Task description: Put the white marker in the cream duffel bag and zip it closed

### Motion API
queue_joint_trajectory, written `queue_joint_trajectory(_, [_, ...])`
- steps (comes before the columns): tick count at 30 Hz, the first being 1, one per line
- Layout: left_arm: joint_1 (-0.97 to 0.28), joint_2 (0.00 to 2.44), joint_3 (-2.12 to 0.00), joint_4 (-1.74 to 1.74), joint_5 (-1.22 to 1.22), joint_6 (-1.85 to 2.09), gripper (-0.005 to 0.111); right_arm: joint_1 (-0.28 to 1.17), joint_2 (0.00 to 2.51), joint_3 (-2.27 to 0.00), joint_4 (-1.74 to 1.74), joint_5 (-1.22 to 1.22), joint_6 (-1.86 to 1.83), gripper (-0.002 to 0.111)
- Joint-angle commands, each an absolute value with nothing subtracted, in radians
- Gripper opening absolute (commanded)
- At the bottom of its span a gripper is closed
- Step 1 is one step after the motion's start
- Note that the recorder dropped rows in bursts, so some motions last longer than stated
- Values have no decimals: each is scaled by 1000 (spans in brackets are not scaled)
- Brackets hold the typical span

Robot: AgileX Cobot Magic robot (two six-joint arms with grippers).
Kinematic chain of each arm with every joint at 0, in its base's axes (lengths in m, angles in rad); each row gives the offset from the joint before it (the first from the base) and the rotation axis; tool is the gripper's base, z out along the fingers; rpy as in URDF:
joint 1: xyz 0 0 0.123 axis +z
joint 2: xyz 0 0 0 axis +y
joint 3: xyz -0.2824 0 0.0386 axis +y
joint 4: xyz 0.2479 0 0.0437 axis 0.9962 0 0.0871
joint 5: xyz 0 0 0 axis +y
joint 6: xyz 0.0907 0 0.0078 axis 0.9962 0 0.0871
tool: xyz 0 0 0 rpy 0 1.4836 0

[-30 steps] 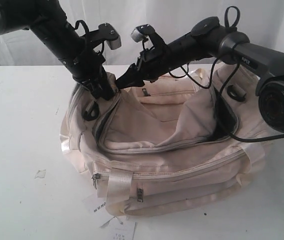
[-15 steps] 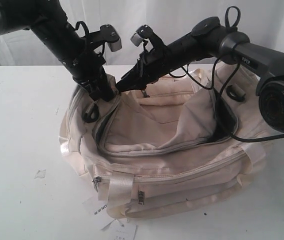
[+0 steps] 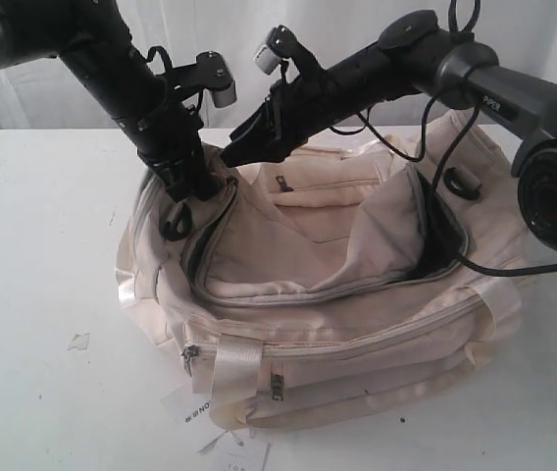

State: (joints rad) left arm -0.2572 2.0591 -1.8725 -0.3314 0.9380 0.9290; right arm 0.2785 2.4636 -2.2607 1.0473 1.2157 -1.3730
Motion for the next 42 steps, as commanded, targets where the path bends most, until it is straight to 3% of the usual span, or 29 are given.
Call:
queue_joint_trajectory(1, [-262, 2048, -1875, -324, 965, 934, 0, 279, 2466, -2267, 1064, 1221, -1388, 51])
queue_joint_trajectory(15, [-262, 2048, -1875, -326, 963, 934, 0, 284, 2528, -2267, 1183, 1221, -1390, 51])
queue_joint_trajectory(17, [-262, 2048, -1875, -328, 963, 934, 0, 284, 2528, -2267, 1201, 1221, -1390, 43])
queue_joint_trajectory(23, [-262, 2048, -1875, -328, 963, 934, 0, 284, 2528, -2267, 1202, 1160, -1390, 0])
queue_joint_trajectory(42, [-262, 2036, -1875, -337, 1172, 941, 0, 284, 2528, -2267, 1211, 896, -1353, 0])
